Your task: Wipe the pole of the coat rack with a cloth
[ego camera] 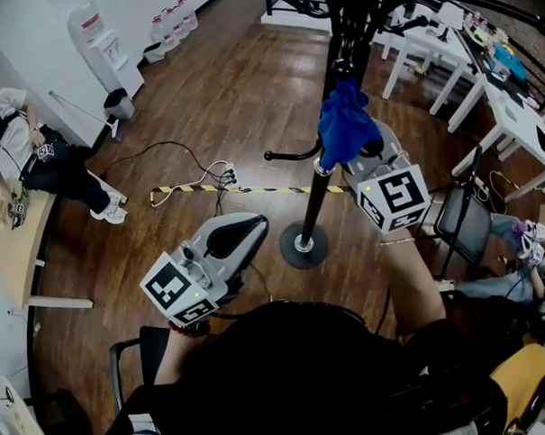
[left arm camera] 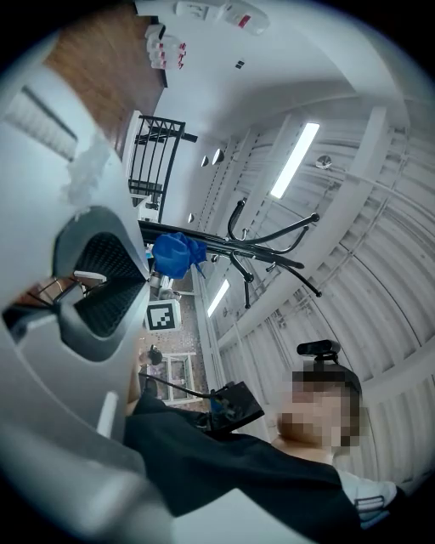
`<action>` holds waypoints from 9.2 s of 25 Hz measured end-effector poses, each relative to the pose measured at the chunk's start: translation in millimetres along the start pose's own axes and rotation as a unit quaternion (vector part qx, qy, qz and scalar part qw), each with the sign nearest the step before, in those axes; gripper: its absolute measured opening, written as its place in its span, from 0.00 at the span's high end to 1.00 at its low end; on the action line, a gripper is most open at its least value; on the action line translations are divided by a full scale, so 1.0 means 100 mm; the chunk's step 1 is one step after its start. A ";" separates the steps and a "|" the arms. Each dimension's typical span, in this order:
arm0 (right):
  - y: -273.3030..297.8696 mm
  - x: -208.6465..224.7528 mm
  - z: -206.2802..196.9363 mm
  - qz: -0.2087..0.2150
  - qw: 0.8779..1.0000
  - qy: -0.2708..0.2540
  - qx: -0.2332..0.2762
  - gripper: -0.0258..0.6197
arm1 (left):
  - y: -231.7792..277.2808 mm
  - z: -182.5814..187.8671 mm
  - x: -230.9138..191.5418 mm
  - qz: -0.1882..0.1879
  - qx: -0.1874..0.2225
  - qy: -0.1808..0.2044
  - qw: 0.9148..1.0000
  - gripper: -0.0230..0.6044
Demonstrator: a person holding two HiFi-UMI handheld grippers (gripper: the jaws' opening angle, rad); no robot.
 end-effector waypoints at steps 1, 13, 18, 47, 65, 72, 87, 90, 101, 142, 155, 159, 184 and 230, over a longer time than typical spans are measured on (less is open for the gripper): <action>-0.01 -0.02 -0.07 0.001 1.000 0.005 -0.009 0.93 | 0.00 -0.01 0.00 0.001 0.000 -0.001 1.000 0.96; -0.12 -0.25 -0.87 -0.033 0.992 0.024 -0.119 0.93 | 0.04 -0.03 0.07 -0.005 -0.003 -0.005 1.000 0.96; -0.11 -0.34 -1.06 -0.031 0.987 0.038 -0.152 0.93 | 0.06 -0.03 0.11 -0.009 -0.008 -0.002 1.000 0.96; -1.07 1.59 2.42 -0.202 0.964 -0.006 0.174 0.93 | 0.41 0.11 0.08 -0.058 -0.002 0.007 0.998 0.96; -0.43 1.23 2.16 -0.135 0.982 -0.038 0.125 0.93 | 0.10 0.06 0.04 0.002 0.011 0.011 1.000 0.96; -0.08 1.12 1.85 -0.125 0.986 -0.047 0.098 0.93 | -0.10 0.04 0.05 0.029 0.003 0.009 1.000 0.96; 0.09 0.80 0.91 -0.114 0.993 0.019 0.027 0.93 | -0.19 -0.06 0.26 0.026 -0.013 0.003 1.000 0.96; 0.07 0.74 0.58 -0.117 0.993 0.018 -0.015 0.93 | -0.15 -0.07 0.31 0.015 -0.015 0.003 1.000 0.96; 0.03 0.44 -0.41 -0.026 0.966 -0.123 -0.227 0.93 | -0.15 -0.11 0.28 0.013 -0.021 -0.003 1.000 0.96; -1.27 0.67 -1.04 -0.126 0.939 -0.129 -0.293 0.93 | -0.15 -0.21 0.23 0.015 -0.049 -0.033 0.998 0.96; -1.61 0.93 -0.30 -0.197 0.954 -0.099 -0.201 0.93 | 0.05 -0.30 0.12 -0.013 -0.032 -0.052 0.998 0.96; -1.29 0.65 0.12 -0.163 0.975 -0.100 -0.114 0.93 | 0.05 -0.30 0.09 -0.009 -0.023 -0.052 0.998 0.96; 0.40 0.12 0.74 -0.148 0.959 -0.238 -0.042 0.93 | -0.73 -0.28 0.02 0.103 0.006 -0.038 0.994 0.96; 0.58 -0.97 -0.98 0.057 0.954 -0.113 -0.271 0.93 | -0.73 -0.19 0.32 0.128 -0.046 -0.009 0.991 0.96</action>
Point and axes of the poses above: the fingertips, and each gripper's own axes: y forward along the fingers, x to its right, z out of its top, the point moved 3 cm from there along -y, backward along the fingers, and after that the axes turned 6 degrees about -z, right-handed, at the moved point
